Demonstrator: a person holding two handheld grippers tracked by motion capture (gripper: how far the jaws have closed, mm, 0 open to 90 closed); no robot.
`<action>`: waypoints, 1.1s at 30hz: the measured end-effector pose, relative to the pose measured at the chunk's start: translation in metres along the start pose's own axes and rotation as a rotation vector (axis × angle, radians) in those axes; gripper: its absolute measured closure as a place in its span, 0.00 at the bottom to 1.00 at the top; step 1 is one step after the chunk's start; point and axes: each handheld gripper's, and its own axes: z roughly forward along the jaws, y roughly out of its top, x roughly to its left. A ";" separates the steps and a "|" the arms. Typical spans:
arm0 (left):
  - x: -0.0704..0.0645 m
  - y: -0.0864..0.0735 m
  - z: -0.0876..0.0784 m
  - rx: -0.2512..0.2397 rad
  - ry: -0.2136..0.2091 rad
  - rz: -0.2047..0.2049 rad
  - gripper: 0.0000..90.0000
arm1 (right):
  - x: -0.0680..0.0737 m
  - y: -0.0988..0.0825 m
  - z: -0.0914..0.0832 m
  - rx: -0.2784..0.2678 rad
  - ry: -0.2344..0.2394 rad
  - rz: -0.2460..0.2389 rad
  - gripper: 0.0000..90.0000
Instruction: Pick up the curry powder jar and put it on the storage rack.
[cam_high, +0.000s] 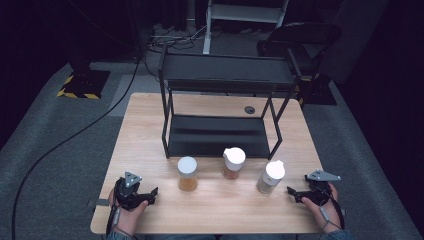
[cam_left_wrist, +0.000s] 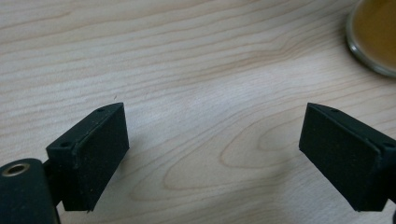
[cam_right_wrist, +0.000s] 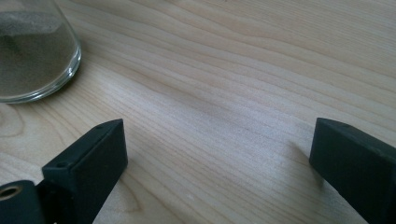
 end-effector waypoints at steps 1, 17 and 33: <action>-0.001 0.002 -0.001 -0.006 -0.004 -0.001 0.09 | 0.000 0.000 0.000 0.000 0.000 0.000 0.04; -0.024 0.031 -0.029 -0.097 -0.079 0.021 0.08 | 0.000 0.000 0.000 0.000 0.000 0.000 0.04; -0.050 0.049 -0.055 -0.116 -0.141 0.037 0.07 | 0.000 0.000 0.000 0.000 0.000 0.000 0.04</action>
